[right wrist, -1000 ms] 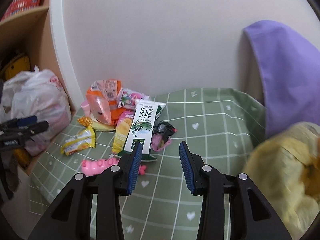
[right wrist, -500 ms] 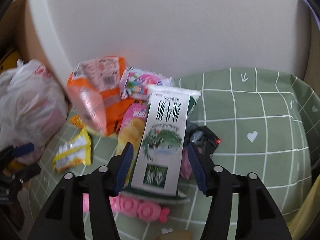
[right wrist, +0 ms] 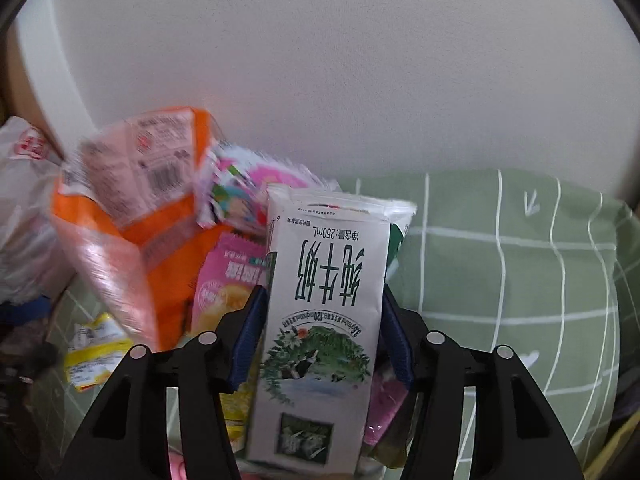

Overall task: Collect trash
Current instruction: 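Grasp the white milk carton with the right gripper while the left gripper approaches the yellow snack bar, then grasp the yellow snack bar with the left gripper while the right carries the carton to the yellow bag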

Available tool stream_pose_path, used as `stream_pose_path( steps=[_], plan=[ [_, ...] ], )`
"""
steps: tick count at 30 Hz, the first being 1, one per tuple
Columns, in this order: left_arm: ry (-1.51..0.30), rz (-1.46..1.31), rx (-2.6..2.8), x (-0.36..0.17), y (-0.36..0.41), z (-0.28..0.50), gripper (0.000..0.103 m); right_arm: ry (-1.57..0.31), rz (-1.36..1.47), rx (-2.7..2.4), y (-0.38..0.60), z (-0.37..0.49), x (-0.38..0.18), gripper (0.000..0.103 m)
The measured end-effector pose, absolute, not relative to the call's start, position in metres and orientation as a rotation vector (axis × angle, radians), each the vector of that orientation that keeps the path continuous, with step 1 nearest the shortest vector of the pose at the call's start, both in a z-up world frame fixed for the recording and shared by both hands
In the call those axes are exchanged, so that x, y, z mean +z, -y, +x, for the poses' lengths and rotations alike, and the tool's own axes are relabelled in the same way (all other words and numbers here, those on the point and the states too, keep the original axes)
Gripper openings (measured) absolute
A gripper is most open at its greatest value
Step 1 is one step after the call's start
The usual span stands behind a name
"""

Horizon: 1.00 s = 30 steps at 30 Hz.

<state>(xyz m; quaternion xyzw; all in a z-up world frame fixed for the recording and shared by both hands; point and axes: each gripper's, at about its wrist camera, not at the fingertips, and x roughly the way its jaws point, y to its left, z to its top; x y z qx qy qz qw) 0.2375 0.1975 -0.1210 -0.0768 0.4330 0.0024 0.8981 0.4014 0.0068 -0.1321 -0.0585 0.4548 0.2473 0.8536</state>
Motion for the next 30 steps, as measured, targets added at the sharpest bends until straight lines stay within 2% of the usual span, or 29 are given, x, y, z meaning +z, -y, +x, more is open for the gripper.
stream_pose_path(
  steps=[8,13,17,22,27,28,30],
  plan=[
    [-0.979,-0.019,0.021,-0.141,-0.179,0.242,0.078,-0.812,-0.079,0.513,0.046,0.354,-0.084,0.049],
    [-1.016,-0.203,0.063,-0.150,-0.199,0.243,0.077,-0.803,-0.007,0.471,0.095,0.328,-0.082,0.049],
    [-1.043,-0.266,-0.139,-0.145,-0.171,0.240,0.076,-0.789,0.019,0.443,0.123,0.318,-0.081,0.049],
    [-0.967,-0.115,-0.170,-0.116,-0.144,0.227,0.076,-0.768,0.046,0.444,0.149,0.306,-0.074,0.049],
    [-1.042,-0.045,-0.168,-0.122,-0.145,0.263,0.075,-0.754,0.042,0.465,0.159,0.290,-0.068,0.049],
    [-1.062,-0.019,-0.180,-0.129,-0.140,0.272,0.075,-0.750,0.036,0.470,0.159,0.286,-0.065,0.049],
    [-1.115,0.054,-0.176,-0.144,-0.125,0.289,0.064,-0.739,0.023,0.474,0.162,0.278,-0.059,0.049]
  ],
)
